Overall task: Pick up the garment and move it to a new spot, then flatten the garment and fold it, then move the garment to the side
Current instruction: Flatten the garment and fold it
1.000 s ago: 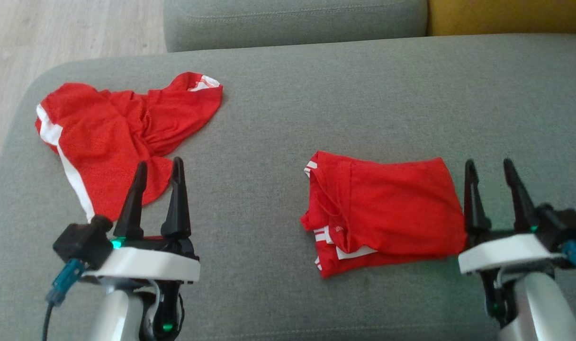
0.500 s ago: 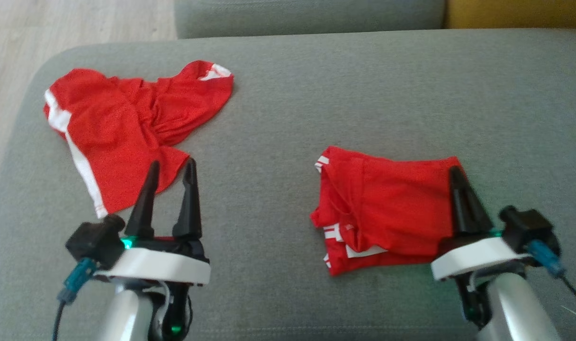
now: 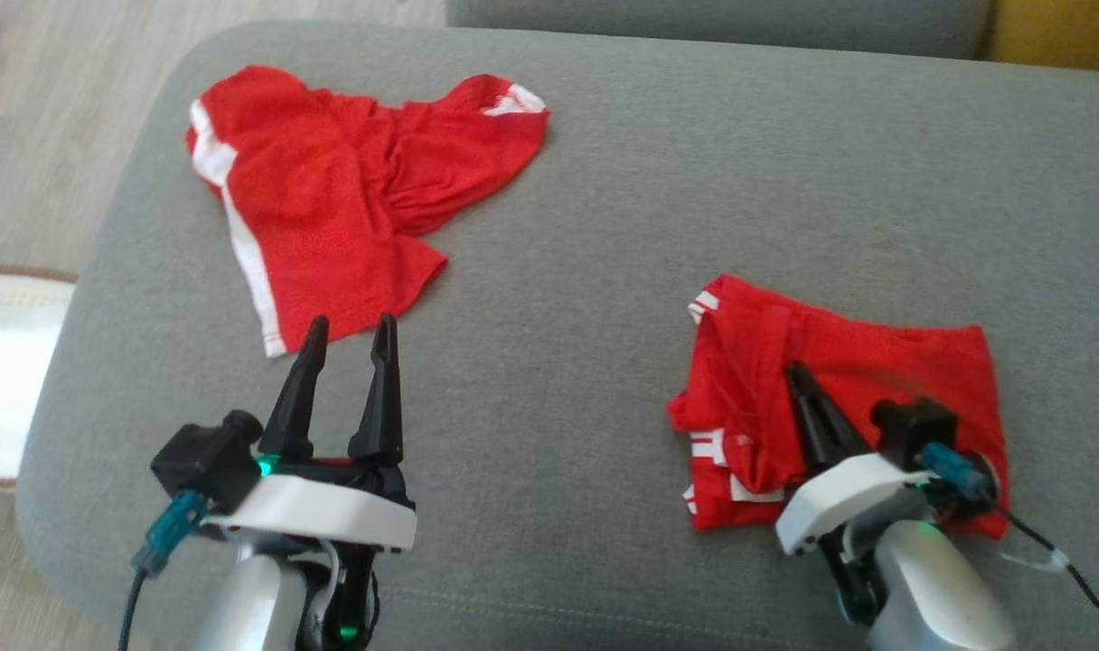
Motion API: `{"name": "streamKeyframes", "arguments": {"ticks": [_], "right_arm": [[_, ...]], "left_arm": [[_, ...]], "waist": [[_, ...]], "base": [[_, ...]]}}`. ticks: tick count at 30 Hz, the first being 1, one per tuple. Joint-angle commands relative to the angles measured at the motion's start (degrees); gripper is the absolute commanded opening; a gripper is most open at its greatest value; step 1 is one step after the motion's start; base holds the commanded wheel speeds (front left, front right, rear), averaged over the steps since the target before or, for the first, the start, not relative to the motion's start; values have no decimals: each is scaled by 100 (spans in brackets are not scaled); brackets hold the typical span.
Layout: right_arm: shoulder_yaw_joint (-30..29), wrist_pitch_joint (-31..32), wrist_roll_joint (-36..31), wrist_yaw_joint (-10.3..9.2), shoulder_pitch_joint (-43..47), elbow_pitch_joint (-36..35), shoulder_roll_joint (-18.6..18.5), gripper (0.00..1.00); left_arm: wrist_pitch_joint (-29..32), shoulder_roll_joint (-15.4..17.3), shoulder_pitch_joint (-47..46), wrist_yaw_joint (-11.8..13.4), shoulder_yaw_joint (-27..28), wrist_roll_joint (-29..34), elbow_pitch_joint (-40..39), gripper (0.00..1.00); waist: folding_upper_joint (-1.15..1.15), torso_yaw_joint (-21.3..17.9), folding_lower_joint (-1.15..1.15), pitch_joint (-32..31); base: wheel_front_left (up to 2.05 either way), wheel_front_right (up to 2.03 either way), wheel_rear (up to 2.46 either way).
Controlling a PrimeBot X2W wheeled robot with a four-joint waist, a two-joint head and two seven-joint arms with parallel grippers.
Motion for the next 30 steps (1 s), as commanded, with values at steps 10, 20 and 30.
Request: {"name": "streamKeyframes", "arguments": {"ticks": [10,20,30], "right_arm": [[911,-62,428,-5,-91,-275,1,0],[738,-62,396,-5,131,-270,1,0],[988,-62,570,-5,282,-122,2,0]], "left_arm": [[-30,13,-272,-16,242,0,-124,100],[-30,13,-220,-14,254,-27,-81,100],[-30,13,-136,-31,364,-17,-89,100]], "waist": [[0,181,0,40],[0,-11,0,-106],[0,-296,0,-246]], "base": [[0,0,0],[0,0,0],[0,0,0]]}}
